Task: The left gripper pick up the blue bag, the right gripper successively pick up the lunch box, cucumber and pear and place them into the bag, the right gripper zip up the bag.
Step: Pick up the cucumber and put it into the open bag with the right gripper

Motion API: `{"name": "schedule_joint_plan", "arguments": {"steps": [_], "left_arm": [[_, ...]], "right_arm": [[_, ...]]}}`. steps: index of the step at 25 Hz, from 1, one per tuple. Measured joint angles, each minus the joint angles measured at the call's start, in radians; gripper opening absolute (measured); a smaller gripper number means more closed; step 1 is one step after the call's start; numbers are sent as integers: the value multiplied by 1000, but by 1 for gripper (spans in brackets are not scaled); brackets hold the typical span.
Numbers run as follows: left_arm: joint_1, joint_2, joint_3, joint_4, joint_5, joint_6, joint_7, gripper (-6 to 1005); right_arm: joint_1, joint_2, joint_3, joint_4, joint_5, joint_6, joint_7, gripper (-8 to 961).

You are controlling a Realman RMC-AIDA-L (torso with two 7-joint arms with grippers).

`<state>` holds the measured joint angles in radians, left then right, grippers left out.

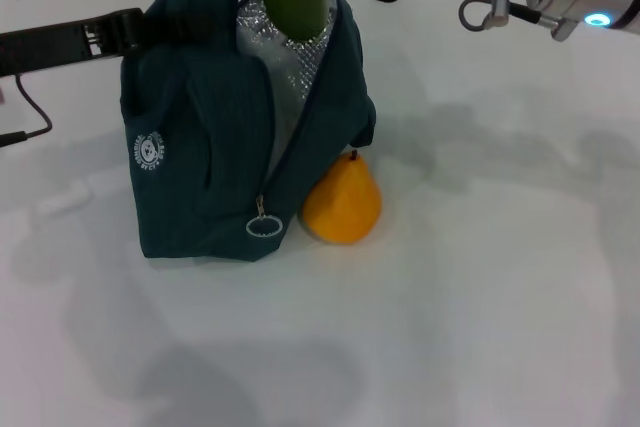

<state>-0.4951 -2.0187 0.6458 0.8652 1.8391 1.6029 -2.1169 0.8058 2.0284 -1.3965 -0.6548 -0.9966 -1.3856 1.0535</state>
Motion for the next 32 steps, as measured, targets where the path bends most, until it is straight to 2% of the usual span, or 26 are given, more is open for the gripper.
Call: {"name": "schedule_joint_plan", "arguments": {"steps": [6,10,18,21,32], "left_arm": [[5,-4,0,0,0,0,0,82],[4,-6,0,0,0,0,0,82],[-1,-8,0,-8,1,-2,7,83],[-2,-9,0,-24,1,-4,18,83],[0,-9,0,-28,-1,-11,23,84]], "right_arm": [[1,0,-53,142,251,-21,-78,683],[5,-1,-85,196,319,-23,-72,686],[21,-1,-302,253,515,23,-65,691],[22,-1,-362,253,550,47,-73,693],[4,-1,-456,254,592,112,-77,701]]}}
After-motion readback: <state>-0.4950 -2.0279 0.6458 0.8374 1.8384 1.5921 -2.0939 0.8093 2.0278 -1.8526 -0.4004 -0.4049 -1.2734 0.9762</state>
